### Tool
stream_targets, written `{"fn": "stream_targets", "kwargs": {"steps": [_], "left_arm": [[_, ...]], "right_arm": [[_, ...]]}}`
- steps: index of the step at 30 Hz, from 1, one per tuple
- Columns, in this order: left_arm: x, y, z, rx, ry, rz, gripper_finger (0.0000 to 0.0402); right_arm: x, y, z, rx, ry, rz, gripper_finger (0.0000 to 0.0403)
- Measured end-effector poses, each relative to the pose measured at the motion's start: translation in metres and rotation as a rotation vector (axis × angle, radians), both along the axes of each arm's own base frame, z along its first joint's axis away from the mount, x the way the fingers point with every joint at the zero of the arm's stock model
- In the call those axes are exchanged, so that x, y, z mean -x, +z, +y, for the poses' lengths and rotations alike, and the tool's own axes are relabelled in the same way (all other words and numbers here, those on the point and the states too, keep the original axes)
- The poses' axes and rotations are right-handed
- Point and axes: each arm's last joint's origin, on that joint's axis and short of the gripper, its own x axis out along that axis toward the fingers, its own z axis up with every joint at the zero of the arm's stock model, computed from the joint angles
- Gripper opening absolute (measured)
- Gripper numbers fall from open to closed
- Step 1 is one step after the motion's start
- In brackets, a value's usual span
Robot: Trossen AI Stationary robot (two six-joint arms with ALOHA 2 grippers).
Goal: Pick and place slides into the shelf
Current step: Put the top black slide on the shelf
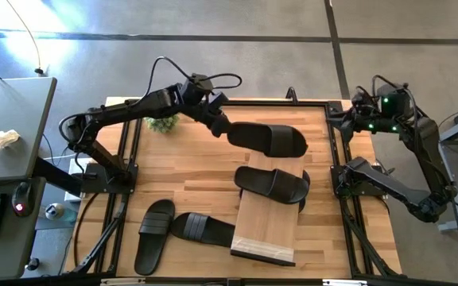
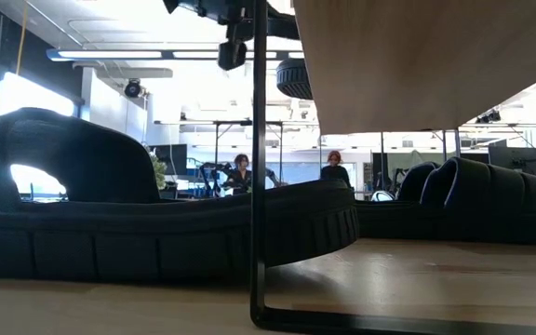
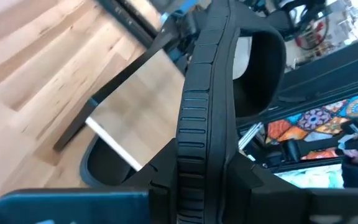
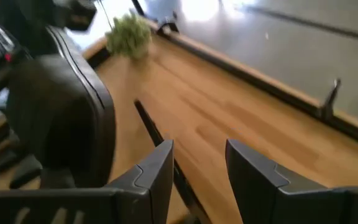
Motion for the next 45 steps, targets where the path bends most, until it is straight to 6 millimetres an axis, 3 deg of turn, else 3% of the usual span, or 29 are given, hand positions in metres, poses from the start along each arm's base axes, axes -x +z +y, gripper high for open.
{"fn": "stream_targets", "kwargs": {"steps": [16, 27, 35, 39, 45], "left_arm": [[-0.037, -0.036, -0.018, 0.059, -0.08, 0.077, 0.0056], [-0.041, -0.035, -0.012, 0.063, -0.024, 0.045, 0.0061], [-0.058, -0.063, -0.01, 0.128, -0.043, 0.097, 0.0064], [-0.062, -0.069, -0.01, 0.137, -0.053, 0.104, 0.0065], [-0.063, -0.066, -0.01, 0.139, -0.074, 0.077, 0.0056]], "right_arm": [[0.008, -0.045, 0.01, -0.147, 0.04, 0.212, 0.0133], [0.013, -0.061, 0.027, -0.23, 0.169, 0.135, 0.0132], [0.024, -0.068, 0.05, -0.305, 0.287, 0.132, 0.0131], [0.031, -0.067, 0.066, -0.294, 0.355, 0.01, 0.0115], [0.043, -0.071, 0.083, -0.135, 0.35, 0.018, 0.0053]]}}
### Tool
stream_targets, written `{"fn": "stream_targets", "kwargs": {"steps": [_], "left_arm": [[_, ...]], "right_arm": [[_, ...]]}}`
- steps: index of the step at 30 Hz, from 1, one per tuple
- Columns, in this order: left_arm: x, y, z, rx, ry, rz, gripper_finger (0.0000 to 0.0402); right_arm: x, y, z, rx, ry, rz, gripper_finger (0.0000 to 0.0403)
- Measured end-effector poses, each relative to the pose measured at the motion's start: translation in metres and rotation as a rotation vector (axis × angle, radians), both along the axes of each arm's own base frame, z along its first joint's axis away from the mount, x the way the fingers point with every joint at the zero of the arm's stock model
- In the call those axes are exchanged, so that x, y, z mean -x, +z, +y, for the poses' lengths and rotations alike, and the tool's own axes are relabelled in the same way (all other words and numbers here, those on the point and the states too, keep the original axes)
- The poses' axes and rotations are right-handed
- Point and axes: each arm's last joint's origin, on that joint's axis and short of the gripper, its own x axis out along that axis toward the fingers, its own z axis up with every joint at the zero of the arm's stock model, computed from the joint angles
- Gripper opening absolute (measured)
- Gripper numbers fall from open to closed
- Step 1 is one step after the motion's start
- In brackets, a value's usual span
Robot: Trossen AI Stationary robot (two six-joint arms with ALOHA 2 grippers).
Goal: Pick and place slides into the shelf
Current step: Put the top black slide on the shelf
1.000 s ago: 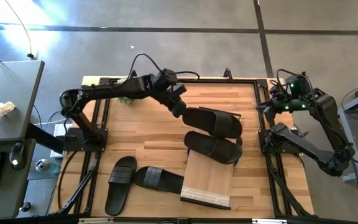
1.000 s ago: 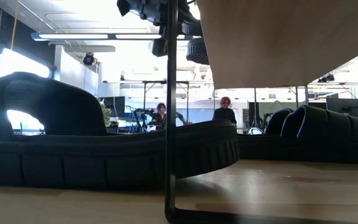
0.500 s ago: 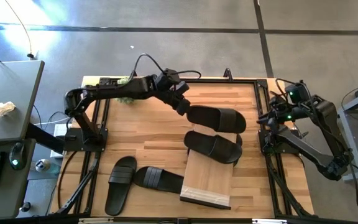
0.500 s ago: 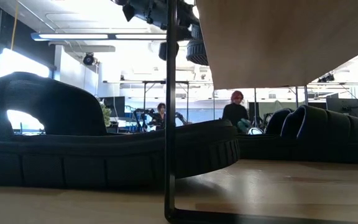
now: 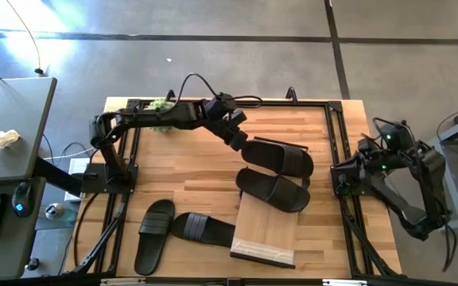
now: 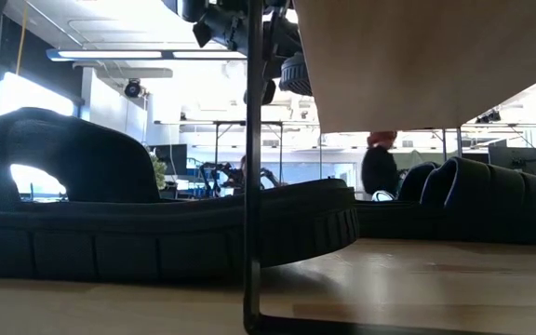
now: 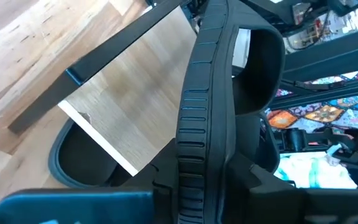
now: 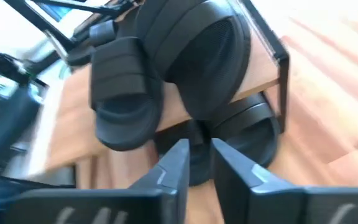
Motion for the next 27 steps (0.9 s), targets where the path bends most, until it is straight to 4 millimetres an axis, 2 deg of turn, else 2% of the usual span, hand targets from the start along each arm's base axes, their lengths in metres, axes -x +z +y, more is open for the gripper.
{"fn": "stream_targets", "kwargs": {"steps": [3, 6, 10, 13, 17, 20, 22, 25, 27], "left_arm": [[0.0, 0.0, 0.0, 0.005, -0.001, 0.001, 0.0067], [0.0, 0.0, 0.0, 0.009, 0.0, 0.002, 0.0068], [0.0, 0.0, 0.0, 0.014, 0.005, -0.001, 0.0056], [0.0, 0.001, 0.0, 0.019, 0.008, -0.002, 0.0058], [-0.001, 0.001, -0.001, 0.018, 0.007, -0.001, 0.0068], [-0.001, 0.001, -0.001, 0.018, 0.007, -0.002, 0.0064], [-0.001, 0.001, -0.001, 0.018, 0.007, -0.002, 0.0058], [-0.001, 0.001, -0.001, 0.019, 0.008, -0.002, 0.0056], [-0.001, 0.001, -0.001, 0.019, 0.008, -0.002, 0.0061]], "right_arm": [[-0.003, 0.004, -0.003, 0.101, 0.017, -0.038, 0.0021], [-0.014, 0.019, -0.02, 0.178, 0.042, -0.164, 0.0003], [-0.04, 0.052, -0.059, 0.227, 0.125, -0.399, 0.0005], [-0.062, 0.077, -0.091, 0.253, 0.267, -0.569, 0.0001], [-0.092, 0.108, -0.121, 0.273, 0.412, -0.739, 0.0001], [-0.116, 0.124, -0.124, 0.278, 0.518, -0.883, 0.0], [-0.137, 0.129, -0.119, 0.242, 0.601, -0.984, 0.0], [-0.17, 0.123, -0.101, 0.097, 0.755, -1.031, 0.0], [-0.183, 0.118, -0.085, -0.011, 0.864, -0.99, 0.0]]}}
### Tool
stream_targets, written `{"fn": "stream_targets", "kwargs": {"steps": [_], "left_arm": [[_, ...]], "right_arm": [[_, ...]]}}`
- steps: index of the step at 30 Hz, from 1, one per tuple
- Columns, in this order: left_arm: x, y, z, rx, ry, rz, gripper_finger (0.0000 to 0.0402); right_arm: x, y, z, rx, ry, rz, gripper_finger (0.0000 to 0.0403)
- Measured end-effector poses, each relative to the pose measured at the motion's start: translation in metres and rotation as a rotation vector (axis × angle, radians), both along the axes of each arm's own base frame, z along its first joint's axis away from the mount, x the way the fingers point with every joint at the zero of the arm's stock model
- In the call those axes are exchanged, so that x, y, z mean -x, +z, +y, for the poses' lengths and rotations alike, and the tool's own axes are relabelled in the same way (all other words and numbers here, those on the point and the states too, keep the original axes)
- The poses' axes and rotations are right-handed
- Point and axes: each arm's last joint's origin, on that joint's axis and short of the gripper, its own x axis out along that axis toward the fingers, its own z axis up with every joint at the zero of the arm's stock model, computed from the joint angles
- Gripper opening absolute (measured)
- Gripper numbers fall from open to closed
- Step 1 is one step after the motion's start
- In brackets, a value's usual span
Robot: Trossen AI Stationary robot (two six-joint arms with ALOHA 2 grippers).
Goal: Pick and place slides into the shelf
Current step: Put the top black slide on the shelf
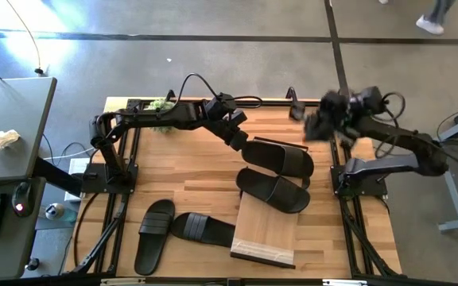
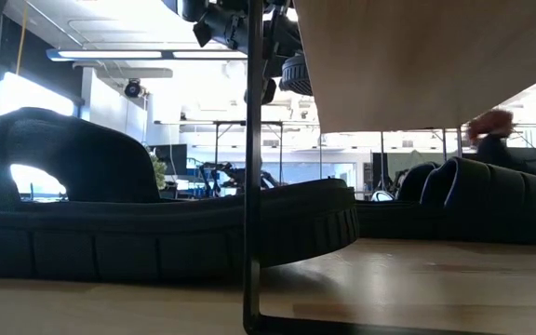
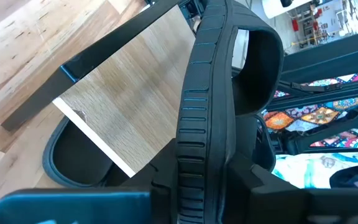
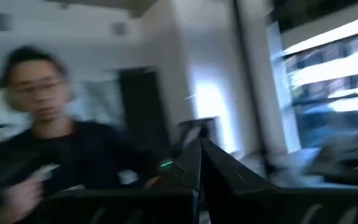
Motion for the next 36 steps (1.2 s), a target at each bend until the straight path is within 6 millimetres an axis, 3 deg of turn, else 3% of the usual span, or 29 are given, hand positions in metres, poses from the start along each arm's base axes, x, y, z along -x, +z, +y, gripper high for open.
{"fn": "stream_targets", "kwargs": {"steps": [3, 6, 12, 16, 18, 24, 30, 36], "left_arm": [[0.0, 0.0, 0.0, -0.003, 0.001, -0.001, 0.0069], [0.0, 0.0, 0.0, -0.007, 0.0, -0.002, 0.0064], [0.0, 0.0, 0.0, -0.009, -0.002, -0.003, 0.0059], [0.0, 0.0, 0.0, -0.008, -0.002, -0.001, 0.0071], [0.0, 0.0, 0.0, -0.011, -0.007, -0.002, 0.0069], [0.001, 0.0, 0.0, -0.035, -0.026, -0.008, 0.0057], [0.001, -0.001, 0.0, -0.035, -0.032, 0.0, 0.0073], [-0.003, -0.011, 0.002, -0.042, -0.037, 0.025, 0.0058]], "right_arm": [[0.002, -0.001, 0.027, -0.019, 0.139, 0.094, 0.0], [0.015, -0.01, 0.047, -0.063, 0.131, 0.249, 0.0], [0.068, -0.06, 0.071, -0.042, -0.322, 0.753, 0.0], [0.085, -0.064, 0.086, -0.057, -0.454, 0.814, 0.0], [0.082, -0.067, 0.098, -0.068, -0.456, 0.863, 0.0], [0.062, -0.101, 0.152, 0.006, -0.499, 1.179, 0.0], [0.054, -0.118, 0.194, -0.08, -0.6, 1.224, 0.0], [0.055, -0.138, 0.222, -0.121, -0.647, 1.342, 0.0]]}}
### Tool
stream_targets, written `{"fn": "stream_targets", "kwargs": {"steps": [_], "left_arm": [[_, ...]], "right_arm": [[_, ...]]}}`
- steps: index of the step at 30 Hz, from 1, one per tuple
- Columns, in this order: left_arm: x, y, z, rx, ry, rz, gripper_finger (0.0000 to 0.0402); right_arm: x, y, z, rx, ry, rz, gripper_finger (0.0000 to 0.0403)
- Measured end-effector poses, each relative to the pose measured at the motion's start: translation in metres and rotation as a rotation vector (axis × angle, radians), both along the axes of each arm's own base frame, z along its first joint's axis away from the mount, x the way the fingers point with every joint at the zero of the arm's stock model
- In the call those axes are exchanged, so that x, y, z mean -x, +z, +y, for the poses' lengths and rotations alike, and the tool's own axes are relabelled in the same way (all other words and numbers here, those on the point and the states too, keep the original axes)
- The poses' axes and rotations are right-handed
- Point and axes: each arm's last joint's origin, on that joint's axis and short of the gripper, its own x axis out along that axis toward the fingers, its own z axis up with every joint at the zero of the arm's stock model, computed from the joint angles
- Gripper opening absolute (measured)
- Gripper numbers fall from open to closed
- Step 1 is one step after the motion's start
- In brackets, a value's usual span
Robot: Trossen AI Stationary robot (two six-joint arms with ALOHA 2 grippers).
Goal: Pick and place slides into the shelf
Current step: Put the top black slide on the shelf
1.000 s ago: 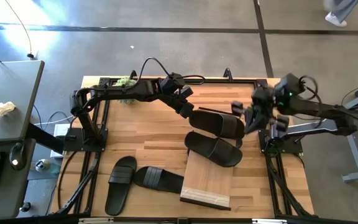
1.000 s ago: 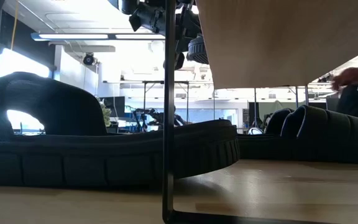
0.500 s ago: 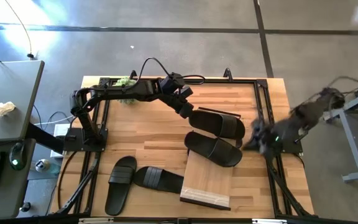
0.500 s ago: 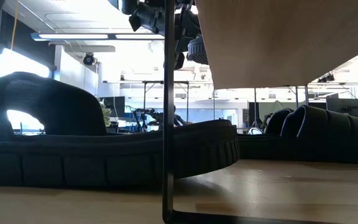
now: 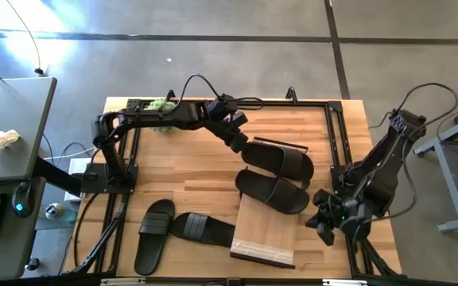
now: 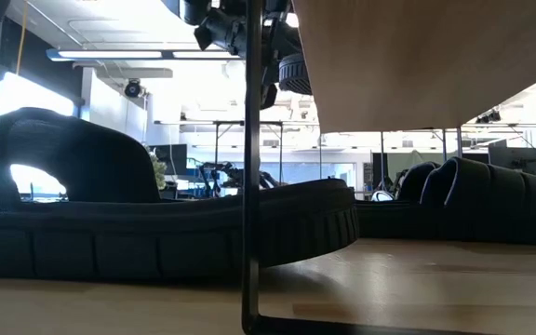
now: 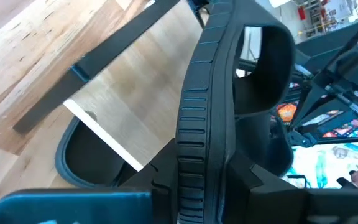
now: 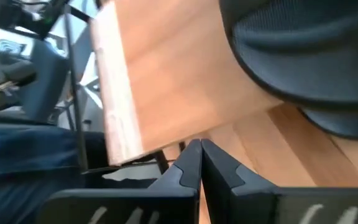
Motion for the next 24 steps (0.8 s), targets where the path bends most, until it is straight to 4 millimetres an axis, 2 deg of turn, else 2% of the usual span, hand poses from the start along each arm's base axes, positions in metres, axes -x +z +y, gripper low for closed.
{"fn": "stream_targets", "kwargs": {"steps": [6, 17, 24], "left_arm": [[-0.002, -0.008, 0.0, 0.012, -0.012, 0.028, 0.0076], [-0.002, -0.009, 0.001, -0.061, -0.053, 0.014, 0.0078], [-0.001, -0.01, 0.0, -0.132, -0.103, 0.002, 0.0121]], "right_arm": [[-0.005, -0.014, 0.004, 0.046, -0.075, 0.064, 0.0], [-0.004, -0.014, -0.005, 0.12, -0.131, 0.047, 0.0], [-0.003, -0.015, -0.008, 0.137, -0.157, 0.064, 0.0]]}}
